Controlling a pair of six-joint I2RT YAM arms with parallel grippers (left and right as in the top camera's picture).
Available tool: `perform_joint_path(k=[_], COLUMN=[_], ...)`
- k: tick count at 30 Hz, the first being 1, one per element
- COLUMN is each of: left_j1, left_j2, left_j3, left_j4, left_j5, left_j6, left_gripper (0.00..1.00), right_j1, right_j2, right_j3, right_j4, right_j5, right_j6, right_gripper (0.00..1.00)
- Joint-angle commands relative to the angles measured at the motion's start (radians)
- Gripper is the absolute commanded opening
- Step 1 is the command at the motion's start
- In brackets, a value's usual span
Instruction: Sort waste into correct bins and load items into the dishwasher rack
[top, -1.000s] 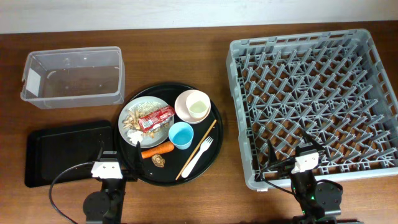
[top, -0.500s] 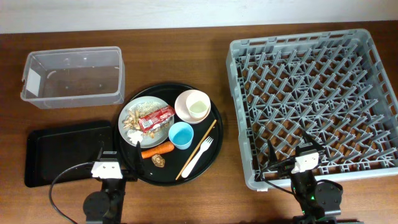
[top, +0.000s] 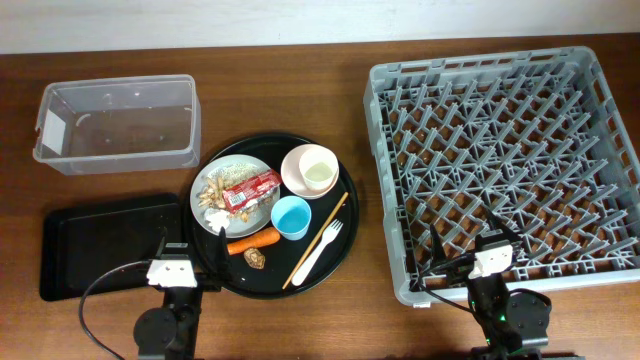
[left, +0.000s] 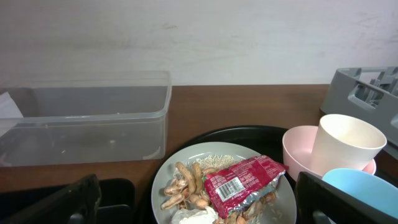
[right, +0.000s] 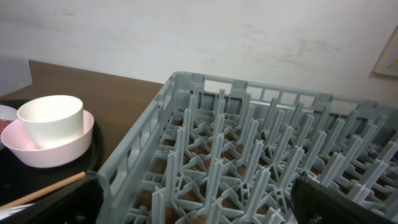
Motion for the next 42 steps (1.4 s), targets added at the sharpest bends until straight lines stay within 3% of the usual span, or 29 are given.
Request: perform_joint_path(k=[1, 31, 36, 42], left_j1=[0.000, 0.000, 0.000, 0.000], left_j2=[-0.008, 0.017, 0.050, 0.108], left_j3=[-0.007, -0.005, 0.041, 0.164], left_j4=[-0.001, -0.002, -0.071, -0.191], left_j5=[0.003, 0.011, 0.021, 0.023], left_j6=[0.019, 0.008, 0.008, 0.008], left_gripper=[0.99, 0.99, 0.99, 0.99], right_j1=[0.006, 0.006, 0.006, 0.006], right_j2=[-0.009, 0.017, 0.056, 0.172], right_j3=[-0.005, -0.005, 0.036, 0.208], right_j4=[-0.006, -0.007, -0.053, -0.193], right_j5=[0.006, 0.005, 0.004, 0.001], right_j6=[-0.006, 0.029, 0.092, 0.092], right_gripper=[0.99, 0.99, 0.99, 0.99])
